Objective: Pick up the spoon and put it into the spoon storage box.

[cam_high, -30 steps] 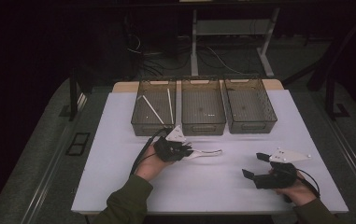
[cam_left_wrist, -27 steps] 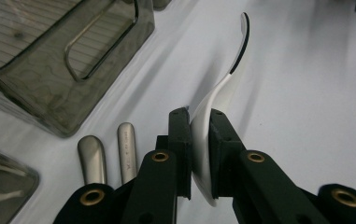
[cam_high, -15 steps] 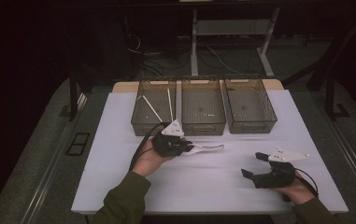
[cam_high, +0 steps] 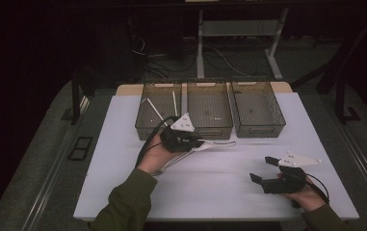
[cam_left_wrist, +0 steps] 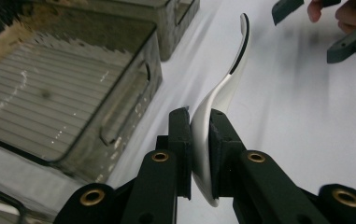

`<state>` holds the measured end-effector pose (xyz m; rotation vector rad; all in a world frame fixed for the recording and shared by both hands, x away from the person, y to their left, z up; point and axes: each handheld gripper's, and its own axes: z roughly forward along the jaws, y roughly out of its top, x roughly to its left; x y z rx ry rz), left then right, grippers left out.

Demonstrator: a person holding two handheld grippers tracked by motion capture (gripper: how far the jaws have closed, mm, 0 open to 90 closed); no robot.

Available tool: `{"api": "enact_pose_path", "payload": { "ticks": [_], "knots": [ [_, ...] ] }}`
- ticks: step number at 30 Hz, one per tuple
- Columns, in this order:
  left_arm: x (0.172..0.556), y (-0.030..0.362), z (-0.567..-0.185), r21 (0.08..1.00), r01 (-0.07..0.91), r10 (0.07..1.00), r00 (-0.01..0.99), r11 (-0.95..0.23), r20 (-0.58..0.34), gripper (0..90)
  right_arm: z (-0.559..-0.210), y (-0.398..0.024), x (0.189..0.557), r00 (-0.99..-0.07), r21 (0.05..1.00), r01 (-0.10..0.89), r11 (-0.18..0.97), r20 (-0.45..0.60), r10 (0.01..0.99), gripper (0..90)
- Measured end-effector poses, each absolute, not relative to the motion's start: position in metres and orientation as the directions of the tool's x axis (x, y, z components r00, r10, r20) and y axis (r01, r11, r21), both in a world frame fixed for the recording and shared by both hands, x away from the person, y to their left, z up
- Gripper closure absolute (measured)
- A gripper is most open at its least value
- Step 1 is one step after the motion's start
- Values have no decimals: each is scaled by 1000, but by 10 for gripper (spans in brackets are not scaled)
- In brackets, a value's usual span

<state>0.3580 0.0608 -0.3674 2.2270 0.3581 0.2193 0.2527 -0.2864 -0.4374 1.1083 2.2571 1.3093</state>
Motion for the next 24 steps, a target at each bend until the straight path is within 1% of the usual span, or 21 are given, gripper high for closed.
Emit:
{"api": "enact_pose_path", "payload": {
  "ticks": [3, 13, 24],
  "knots": [
    [364, 59, -359, 778, 161, 325, 944, -607, 58, 808, -437, -286, 252, -653, 836, 470, 282, 115, 749, 122],
    [377, 51, -341, 778, 133, 322, 942, -615, 94, 808, -437, -286, 252, -660, 844, 454, 287, 102, 744, 122],
    [401, 41, -323, 779, 107, 331, 934, -618, 134, 808, -436, -287, 252, -659, 845, 454, 281, 106, 745, 122]
  ]
}}
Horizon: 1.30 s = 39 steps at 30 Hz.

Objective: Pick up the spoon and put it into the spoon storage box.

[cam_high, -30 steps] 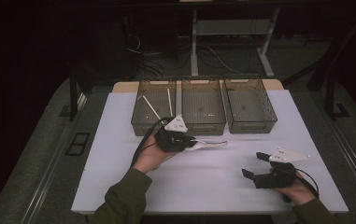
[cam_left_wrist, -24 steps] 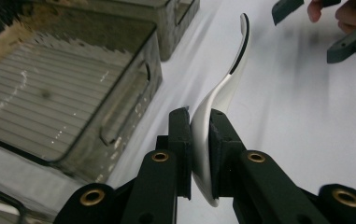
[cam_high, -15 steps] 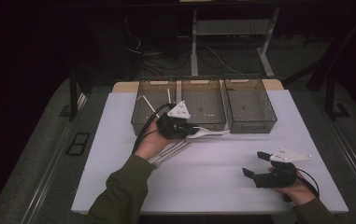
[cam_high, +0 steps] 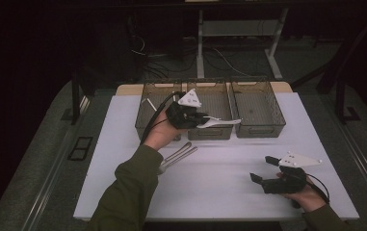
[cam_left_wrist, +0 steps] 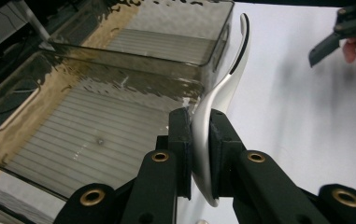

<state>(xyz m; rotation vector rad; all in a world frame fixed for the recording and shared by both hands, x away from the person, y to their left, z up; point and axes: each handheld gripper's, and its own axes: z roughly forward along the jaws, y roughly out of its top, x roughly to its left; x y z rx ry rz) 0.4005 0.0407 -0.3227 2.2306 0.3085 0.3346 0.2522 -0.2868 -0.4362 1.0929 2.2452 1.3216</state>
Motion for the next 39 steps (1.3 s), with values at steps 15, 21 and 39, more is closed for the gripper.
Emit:
{"api": "enact_pose_path", "payload": {
  "ticks": [15, 21, 39],
  "knots": [
    [435, 31, -339, 724, 143, 387, 904, -675, 182, 807, -436, -287, 252, -665, 848, 450, 280, 108, 739, 122],
    [441, 31, -351, 677, 173, 402, 894, -715, 197, 807, -436, -287, 251, -667, 846, 454, 279, 115, 736, 122],
    [445, 20, -367, 581, 172, 357, 908, -796, 219, 770, -436, -287, 252, -668, 846, 454, 280, 116, 735, 122]
  ]
}}
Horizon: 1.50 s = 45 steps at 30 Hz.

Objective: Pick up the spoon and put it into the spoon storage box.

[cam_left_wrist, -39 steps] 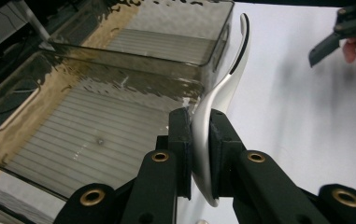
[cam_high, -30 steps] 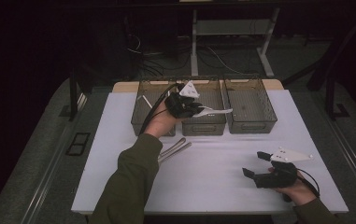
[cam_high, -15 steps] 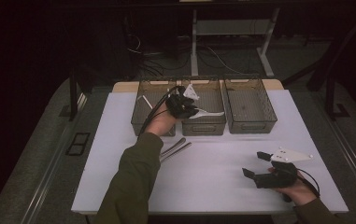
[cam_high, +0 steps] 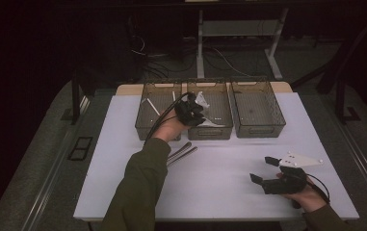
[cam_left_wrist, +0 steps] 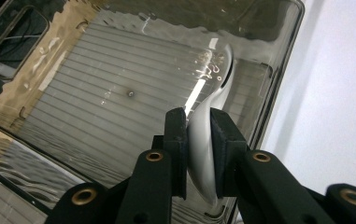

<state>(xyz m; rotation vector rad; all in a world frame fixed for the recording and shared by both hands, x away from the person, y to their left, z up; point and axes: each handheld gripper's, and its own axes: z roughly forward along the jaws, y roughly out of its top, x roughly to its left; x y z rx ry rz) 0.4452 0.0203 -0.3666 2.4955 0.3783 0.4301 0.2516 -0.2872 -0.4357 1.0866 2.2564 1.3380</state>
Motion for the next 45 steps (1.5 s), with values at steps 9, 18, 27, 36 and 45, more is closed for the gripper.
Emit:
{"api": "enact_pose_path", "payload": {
  "ticks": [9, 18, 27, 36, 45],
  "knots": [
    [442, 22, -360, 654, 184, 393, 900, -733, 187, 702, -436, -287, 252, -669, 845, 454, 284, 113, 734, 122],
    [433, 32, -347, 742, 217, 425, 899, -634, 101, 595, -436, -287, 252, -670, 844, 454, 285, 113, 734, 122],
    [412, 43, -340, 789, 238, 422, 906, -567, 30, 443, -436, -287, 252, -671, 844, 453, 288, 110, 733, 122],
    [384, 53, -339, 813, 216, 409, 912, -540, 30, 355, -436, -287, 252, -672, 843, 453, 289, 110, 732, 122],
    [364, 65, -343, 831, 216, 415, 910, -512, 19, 282, -437, -286, 252, -674, 843, 453, 290, 110, 731, 122]
  ]
}}
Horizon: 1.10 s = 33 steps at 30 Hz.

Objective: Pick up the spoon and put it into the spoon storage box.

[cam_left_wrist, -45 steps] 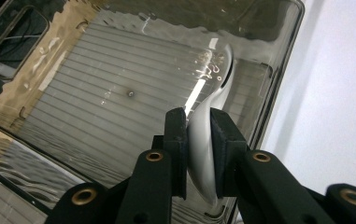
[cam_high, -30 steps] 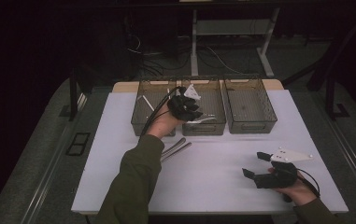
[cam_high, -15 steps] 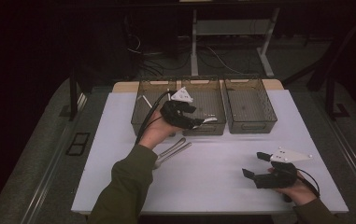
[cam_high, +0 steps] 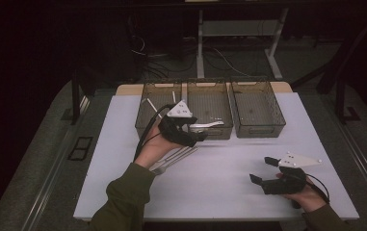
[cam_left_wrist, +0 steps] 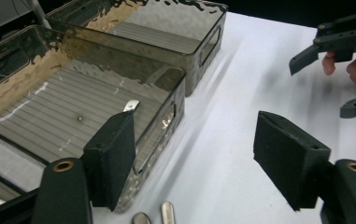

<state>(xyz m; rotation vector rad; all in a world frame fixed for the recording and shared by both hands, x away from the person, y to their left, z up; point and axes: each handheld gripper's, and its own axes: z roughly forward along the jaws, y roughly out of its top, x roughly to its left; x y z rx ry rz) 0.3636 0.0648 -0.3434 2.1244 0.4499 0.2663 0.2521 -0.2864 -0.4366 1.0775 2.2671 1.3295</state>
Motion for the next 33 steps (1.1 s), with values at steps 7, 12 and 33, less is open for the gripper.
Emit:
{"api": "enact_pose_path", "payload": {
  "ticks": [7, 12, 33],
  "knots": [
    [350, 80, -356, 841, 237, 440, 898, -487, 2, 266, -436, -286, 252, -671, 838, 463, 287, 121, 731, 122],
    [339, 94, -369, 834, 254, 464, 886, -489, 2, 267, -437, -287, 252, -676, 841, 456, 292, 114, 728, 122],
    [323, 128, -408, 788, 319, 511, 859, -526, -7, 509, -437, -286, 252, -675, 839, 460, 291, 118, 728, 122]
  ]
}}
